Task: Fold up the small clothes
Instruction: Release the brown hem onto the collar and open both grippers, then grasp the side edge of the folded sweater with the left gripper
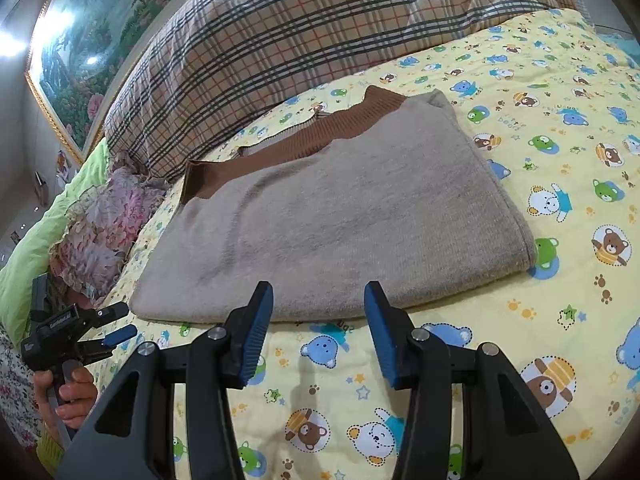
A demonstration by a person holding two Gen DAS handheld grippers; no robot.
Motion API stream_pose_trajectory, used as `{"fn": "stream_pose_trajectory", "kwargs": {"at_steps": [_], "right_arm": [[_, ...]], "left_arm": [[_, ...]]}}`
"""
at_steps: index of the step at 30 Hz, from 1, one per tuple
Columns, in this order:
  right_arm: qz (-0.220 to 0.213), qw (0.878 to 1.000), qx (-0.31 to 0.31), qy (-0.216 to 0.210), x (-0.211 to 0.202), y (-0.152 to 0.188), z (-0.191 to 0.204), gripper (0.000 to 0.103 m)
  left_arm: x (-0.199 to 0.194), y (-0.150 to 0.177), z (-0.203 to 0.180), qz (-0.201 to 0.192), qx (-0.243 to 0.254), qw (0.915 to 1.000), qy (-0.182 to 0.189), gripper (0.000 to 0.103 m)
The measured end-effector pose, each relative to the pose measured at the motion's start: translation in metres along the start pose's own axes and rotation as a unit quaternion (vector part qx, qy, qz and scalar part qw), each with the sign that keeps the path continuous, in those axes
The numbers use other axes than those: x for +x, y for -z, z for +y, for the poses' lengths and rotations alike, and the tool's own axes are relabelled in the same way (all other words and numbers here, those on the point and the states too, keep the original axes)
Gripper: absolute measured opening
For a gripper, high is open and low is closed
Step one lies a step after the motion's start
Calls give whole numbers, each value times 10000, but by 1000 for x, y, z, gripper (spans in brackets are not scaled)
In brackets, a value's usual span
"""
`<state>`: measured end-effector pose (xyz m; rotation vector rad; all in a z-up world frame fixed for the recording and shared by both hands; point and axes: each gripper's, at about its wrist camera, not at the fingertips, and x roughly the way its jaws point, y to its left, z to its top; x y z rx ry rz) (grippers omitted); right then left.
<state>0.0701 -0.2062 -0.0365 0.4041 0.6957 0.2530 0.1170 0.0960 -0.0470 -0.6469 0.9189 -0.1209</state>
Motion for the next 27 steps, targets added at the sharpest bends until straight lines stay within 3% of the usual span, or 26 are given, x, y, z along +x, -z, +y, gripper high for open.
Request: {"fn": "stream_pose_trajectory", "kwargs": {"at_steps": [7, 14, 21, 24, 26, 27], "right_arm": [[-27, 10000, 12, -71, 1, 2, -2, 49], [2, 9999, 99, -91, 4, 3, -5, 49], [6, 9998, 161, -109, 5, 3, -7, 49], [-7, 9997, 173, -141, 4, 2, -7, 49], [-19, 9996, 220, -176, 3, 1, -8, 49], [-23, 9995, 251, -191, 2, 0, -9, 49]], "left_arm": [[23, -10, 15, 151, -551, 9983, 143, 71], [41, -29, 13, -78, -732, 9971, 193, 79], [54, -51, 11, -401, -926, 9948, 136, 77], [56, -56, 5, -517, -810, 9952, 160, 64], [58, -58, -2, -539, -605, 9967, 94, 38], [58, -58, -4, -543, -525, 9971, 69, 32]]}}
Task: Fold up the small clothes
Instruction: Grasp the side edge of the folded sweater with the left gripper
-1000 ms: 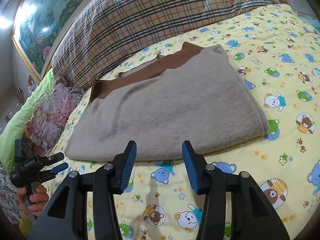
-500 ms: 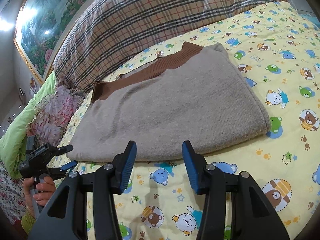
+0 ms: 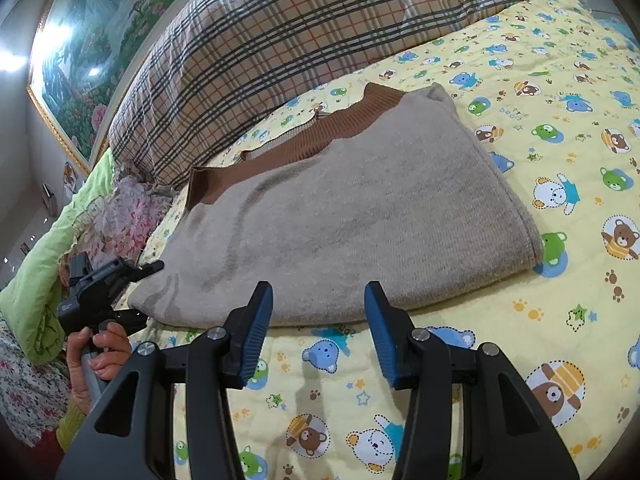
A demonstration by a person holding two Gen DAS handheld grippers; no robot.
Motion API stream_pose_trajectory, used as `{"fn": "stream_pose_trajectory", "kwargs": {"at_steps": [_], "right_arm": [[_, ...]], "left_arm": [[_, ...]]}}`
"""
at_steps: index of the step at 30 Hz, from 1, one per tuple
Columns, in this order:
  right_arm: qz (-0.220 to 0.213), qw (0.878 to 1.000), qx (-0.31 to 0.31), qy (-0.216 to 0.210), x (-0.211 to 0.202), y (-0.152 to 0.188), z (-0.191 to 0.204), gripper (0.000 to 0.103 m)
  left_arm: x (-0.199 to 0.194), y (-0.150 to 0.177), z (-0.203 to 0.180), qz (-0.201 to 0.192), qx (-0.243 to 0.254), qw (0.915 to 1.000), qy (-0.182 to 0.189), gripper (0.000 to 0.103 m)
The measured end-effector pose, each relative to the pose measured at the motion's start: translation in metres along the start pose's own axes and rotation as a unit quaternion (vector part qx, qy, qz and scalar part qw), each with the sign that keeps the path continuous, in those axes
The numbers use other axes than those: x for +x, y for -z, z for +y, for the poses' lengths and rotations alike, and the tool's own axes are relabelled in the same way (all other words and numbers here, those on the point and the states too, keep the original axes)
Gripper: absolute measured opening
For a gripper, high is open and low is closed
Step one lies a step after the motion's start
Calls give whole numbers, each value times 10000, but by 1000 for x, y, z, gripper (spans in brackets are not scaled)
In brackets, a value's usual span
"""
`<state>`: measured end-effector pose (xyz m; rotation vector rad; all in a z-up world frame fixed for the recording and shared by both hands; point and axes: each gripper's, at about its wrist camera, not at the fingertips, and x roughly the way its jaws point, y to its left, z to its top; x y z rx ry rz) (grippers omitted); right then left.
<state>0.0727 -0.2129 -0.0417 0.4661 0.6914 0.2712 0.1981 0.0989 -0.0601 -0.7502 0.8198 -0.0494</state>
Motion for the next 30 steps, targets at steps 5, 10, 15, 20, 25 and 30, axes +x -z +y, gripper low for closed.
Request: {"fn": "stream_pose_trajectory", "kwargs": {"at_steps": [5, 10, 15, 20, 25, 30], "right_arm": [[-47, 9998, 88, -142, -6, -4, -1, 49], [-100, 9996, 141, -233, -13, -11, -3, 49], [-208, 9989, 291, -316, -24, -25, -14, 49], [-127, 9994, 318, -33, -24, -51, -29, 49], [248, 9991, 249, -236, -3, -79, -33, 49], [638, 9937, 325, -858, 38, -104, -28, 68]], "left_arm": [[-11, -1, -17, -172, 377, 9990, -170, 10], [-32, 6, -68, -387, 1076, 9934, 127, 7], [-36, 37, -134, -302, 1806, 9802, 747, 7], [-6, 83, -180, 184, 2459, 9612, 1236, 7], [44, 113, -178, 895, 2487, 9584, 1075, 7], [43, 114, -165, 999, 2265, 9618, 1170, 7]]}}
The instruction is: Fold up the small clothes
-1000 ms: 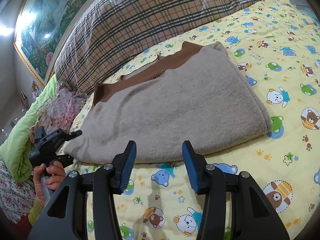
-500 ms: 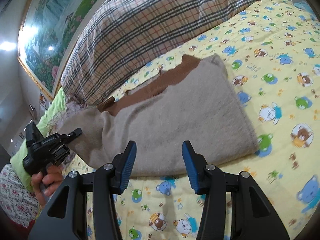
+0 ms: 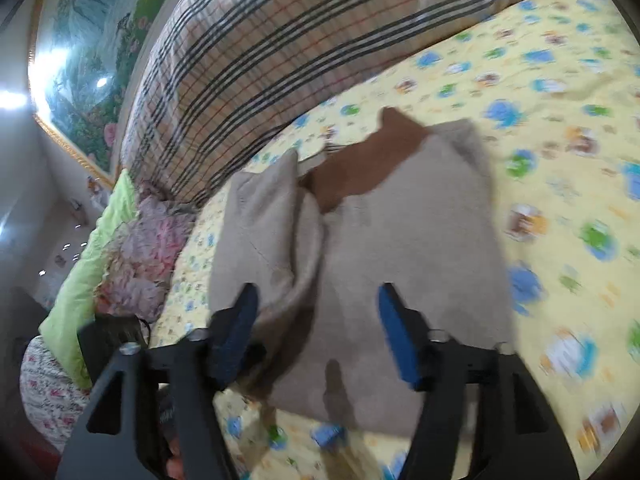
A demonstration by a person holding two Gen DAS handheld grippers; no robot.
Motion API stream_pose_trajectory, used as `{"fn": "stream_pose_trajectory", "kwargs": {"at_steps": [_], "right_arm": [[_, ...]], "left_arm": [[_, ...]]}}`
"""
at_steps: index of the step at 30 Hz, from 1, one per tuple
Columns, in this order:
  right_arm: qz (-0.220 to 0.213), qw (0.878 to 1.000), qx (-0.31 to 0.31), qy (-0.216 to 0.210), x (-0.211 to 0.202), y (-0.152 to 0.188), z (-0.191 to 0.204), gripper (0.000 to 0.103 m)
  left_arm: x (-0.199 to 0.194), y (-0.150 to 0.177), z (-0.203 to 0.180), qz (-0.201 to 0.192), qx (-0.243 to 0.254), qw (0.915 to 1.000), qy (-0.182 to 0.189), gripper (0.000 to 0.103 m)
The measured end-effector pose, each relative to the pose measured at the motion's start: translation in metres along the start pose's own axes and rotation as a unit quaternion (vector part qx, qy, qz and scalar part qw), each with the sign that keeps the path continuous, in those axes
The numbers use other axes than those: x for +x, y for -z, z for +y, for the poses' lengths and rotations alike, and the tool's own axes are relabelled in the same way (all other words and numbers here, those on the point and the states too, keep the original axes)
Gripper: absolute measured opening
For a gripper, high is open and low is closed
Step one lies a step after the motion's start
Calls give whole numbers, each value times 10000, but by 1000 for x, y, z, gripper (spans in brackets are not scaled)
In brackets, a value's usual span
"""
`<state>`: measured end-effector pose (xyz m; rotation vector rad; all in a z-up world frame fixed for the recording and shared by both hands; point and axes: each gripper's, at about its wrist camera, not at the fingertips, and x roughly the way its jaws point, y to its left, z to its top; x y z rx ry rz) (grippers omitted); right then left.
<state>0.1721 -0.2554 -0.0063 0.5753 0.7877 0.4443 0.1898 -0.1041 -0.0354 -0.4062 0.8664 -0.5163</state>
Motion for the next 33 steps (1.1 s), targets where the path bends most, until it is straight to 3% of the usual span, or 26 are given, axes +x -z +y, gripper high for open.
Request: {"fn": "stream_pose_trajectory", "kwargs": {"at_steps": [2, 7, 12, 13, 15, 21, 26, 31, 33], "right_arm": [[224, 9989, 128, -382, 24, -11, -1, 68], [958, 9915, 163, -864, 87, -31, 10, 69], [1331, 9866, -23, -943, 135, -50, 28, 66], [1373, 9864, -36, -905, 142, -56, 30, 44], [1456, 9859, -40, -818, 147, -63, 32, 21], [810, 9906, -592, -934, 80, -93, 51, 16], [536, 9959, -663, -305, 36, -100, 11, 16], [686, 9958, -493, 355, 38, -85, -40, 15], [657, 9958, -500, 406, 37, -84, -46, 15]], "left_arm": [[-6, -2, 2, -48, -39, 10000, 66, 7], [-15, -5, -2, -76, 28, 9999, 113, 7], [-15, -3, -3, 18, 110, 9999, 18, 7], [-14, -4, -4, 25, 144, 9999, -22, 7], [-14, -7, -11, 10, 235, 9997, -72, 7], [-14, -20, -64, -44, 724, 9970, 288, 7], [29, -9, -96, 234, 1042, 9933, 431, 8], [69, 9, -103, 654, 1109, 9912, 299, 8], [75, 10, -105, 682, 1143, 9907, 273, 8]]}}
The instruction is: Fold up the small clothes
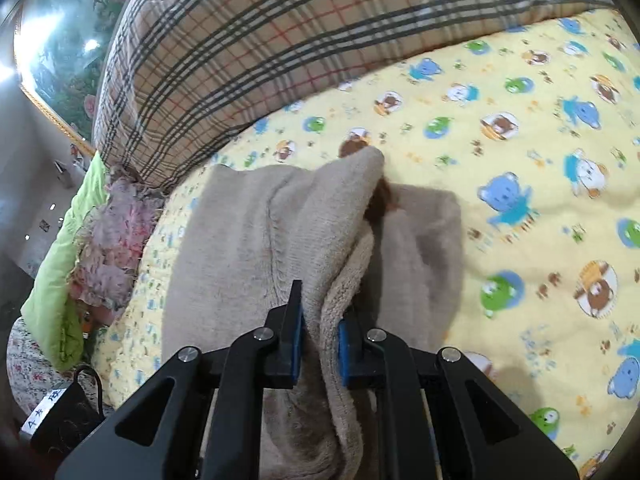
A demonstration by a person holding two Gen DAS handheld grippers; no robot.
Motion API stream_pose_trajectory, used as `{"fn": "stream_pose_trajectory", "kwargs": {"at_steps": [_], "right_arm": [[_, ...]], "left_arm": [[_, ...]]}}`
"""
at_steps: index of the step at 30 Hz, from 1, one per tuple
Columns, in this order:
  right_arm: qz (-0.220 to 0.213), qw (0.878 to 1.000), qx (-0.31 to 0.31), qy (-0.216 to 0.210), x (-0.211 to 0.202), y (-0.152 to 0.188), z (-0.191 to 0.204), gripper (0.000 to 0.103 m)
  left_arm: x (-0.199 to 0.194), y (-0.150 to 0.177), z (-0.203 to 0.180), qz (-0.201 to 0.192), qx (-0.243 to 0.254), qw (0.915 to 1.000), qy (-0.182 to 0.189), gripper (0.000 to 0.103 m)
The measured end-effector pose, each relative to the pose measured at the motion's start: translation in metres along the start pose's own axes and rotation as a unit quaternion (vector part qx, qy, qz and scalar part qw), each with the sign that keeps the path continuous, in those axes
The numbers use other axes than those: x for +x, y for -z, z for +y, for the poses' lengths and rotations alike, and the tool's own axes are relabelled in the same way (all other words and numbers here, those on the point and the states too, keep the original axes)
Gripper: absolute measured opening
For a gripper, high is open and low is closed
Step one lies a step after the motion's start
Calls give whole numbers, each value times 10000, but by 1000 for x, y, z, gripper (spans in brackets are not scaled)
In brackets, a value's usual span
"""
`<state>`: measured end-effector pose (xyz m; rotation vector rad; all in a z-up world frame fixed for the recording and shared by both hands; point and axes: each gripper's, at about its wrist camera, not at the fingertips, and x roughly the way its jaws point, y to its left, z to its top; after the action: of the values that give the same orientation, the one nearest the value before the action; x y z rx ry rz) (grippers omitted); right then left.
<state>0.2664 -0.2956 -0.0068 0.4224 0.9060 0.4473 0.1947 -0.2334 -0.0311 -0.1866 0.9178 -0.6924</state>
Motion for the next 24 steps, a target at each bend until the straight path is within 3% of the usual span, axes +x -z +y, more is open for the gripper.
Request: {"fn": "stream_pose_trajectory", "kwargs": {"at_steps": [5, 7, 10, 13, 15, 17, 19, 24], "right_arm": [[-214, 9996, -114, 131, -7, -5, 0, 15], [-106, 9982, -326, 501, 2, -2, -1, 15], [-32, 9980, -154, 613, 9, 3, -11, 18], [-135, 9980, 24, 609, 1, 6, -14, 29], [-177, 9972, 13, 721, -5, 9, -10, 30], [-209, 9965, -15, 805, -15, 14, -5, 34], [-310, 9959, -58, 851, -26, 20, 2, 44], [-522, 9947, -160, 877, -57, 42, 18, 45]], "left_arm": [[10, -4, -1, 91, 20, 10000, 29, 8], [23, -2, 1, 251, -20, 9997, -30, 8], [22, 4, 4, 310, -86, 9995, -35, 13], [11, 10, 8, 338, -131, 9993, 39, 24], [3, 14, 8, 325, -141, 9994, 57, 33], [-5, 20, 6, 305, -146, 9994, 62, 49], [-15, 26, 4, 274, -111, 9996, 30, 54], [-51, 46, 14, 150, 29, 9996, -219, 61]]}}
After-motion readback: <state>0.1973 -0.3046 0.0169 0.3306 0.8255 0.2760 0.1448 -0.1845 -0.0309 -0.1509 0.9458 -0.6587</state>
